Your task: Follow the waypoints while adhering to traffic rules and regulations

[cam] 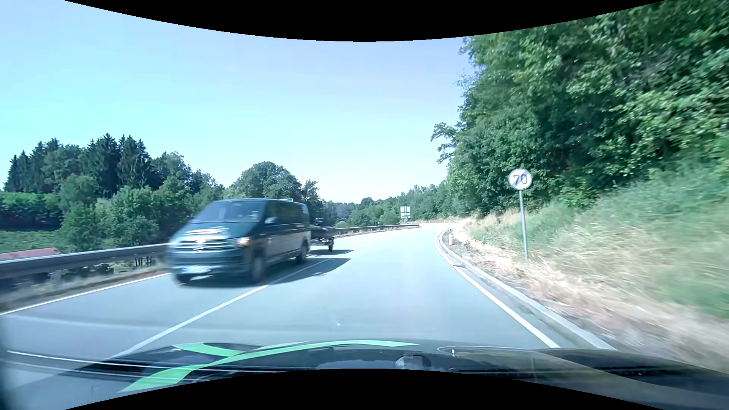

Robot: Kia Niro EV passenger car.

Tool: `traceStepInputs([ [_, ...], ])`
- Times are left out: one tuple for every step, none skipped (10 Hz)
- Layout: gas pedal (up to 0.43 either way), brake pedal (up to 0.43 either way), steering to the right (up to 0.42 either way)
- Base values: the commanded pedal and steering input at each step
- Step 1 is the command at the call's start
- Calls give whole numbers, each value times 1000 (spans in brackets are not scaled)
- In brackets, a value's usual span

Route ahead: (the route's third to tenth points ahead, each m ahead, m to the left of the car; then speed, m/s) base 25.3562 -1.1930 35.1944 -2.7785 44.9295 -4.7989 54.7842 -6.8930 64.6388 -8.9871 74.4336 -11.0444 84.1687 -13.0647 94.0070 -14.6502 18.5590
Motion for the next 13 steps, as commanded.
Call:
traceStepInputs([
  [138,0,29],
  [150,0,30],
  [150,0,30],
  [150,0,30],
  [150,0,30],
  [150,0,30],
  [138,0,29],
  [130,0,28],
  [130,0,26],
  [138,0,26],
  [150,0,25],
  [169,0,24],
  [189,0,23],
])
